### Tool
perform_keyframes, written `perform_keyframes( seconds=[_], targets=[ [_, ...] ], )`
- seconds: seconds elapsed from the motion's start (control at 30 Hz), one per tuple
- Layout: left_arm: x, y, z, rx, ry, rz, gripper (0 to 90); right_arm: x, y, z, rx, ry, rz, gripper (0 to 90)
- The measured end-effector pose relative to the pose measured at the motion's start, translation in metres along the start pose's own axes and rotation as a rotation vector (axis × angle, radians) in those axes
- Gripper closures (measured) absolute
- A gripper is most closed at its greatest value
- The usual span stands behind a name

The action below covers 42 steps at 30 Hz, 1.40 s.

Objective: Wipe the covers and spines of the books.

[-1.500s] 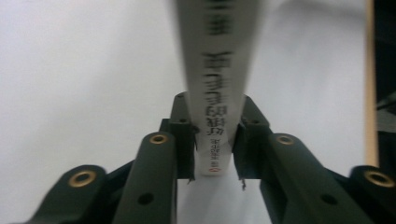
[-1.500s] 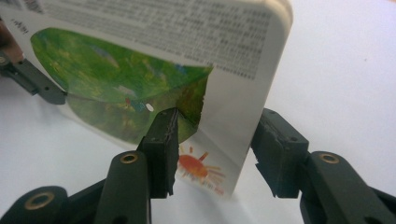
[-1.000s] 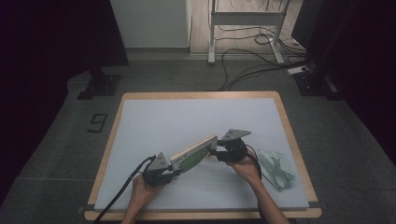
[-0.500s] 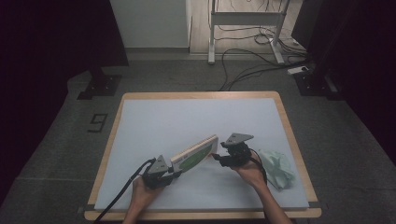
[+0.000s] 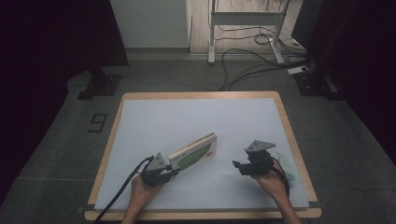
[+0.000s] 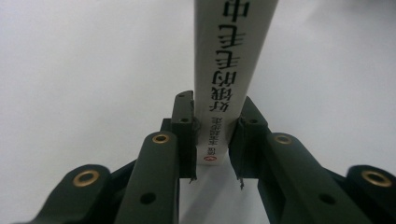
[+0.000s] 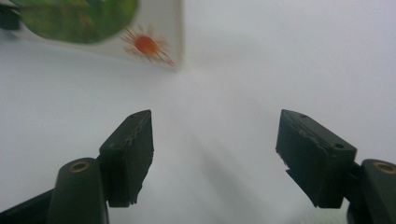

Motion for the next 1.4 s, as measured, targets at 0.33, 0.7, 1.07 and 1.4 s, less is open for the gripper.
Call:
perform_keyframes(
  seconds=[0.33,0.7,1.07,1.4],
  targets=[
    [0.000,-0.001,0.001,0.005,0.006,0.006,73.0,-0.040,-0.030,-0.052,0.030,-0.136,0.055,24.6],
    [0.000,-0.001,0.001,0.011,0.006,0.003,72.7,-0.077,-0.080,-0.062,0.109,-0.242,0.125,25.4],
    [-0.001,-0.001,0.002,0.016,0.010,0.010,72.5,-0.064,-0.087,-0.057,0.101,-0.122,0.192,72.3],
    [0.000,-0.002,0.002,0.018,0.004,0.002,72.6,-0.039,-0.051,-0.052,0.036,-0.037,0.138,76.5]
  ],
)
Point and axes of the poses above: each handheld gripper's, and its own axes: z roughly forward along the jaws, y roughly out of its top, x roughly to its left, the point moved 8 cm from there along z, roughly forward along the jaws, and after that the axes turned 11 degrees about -x, right-handed, at the moved point
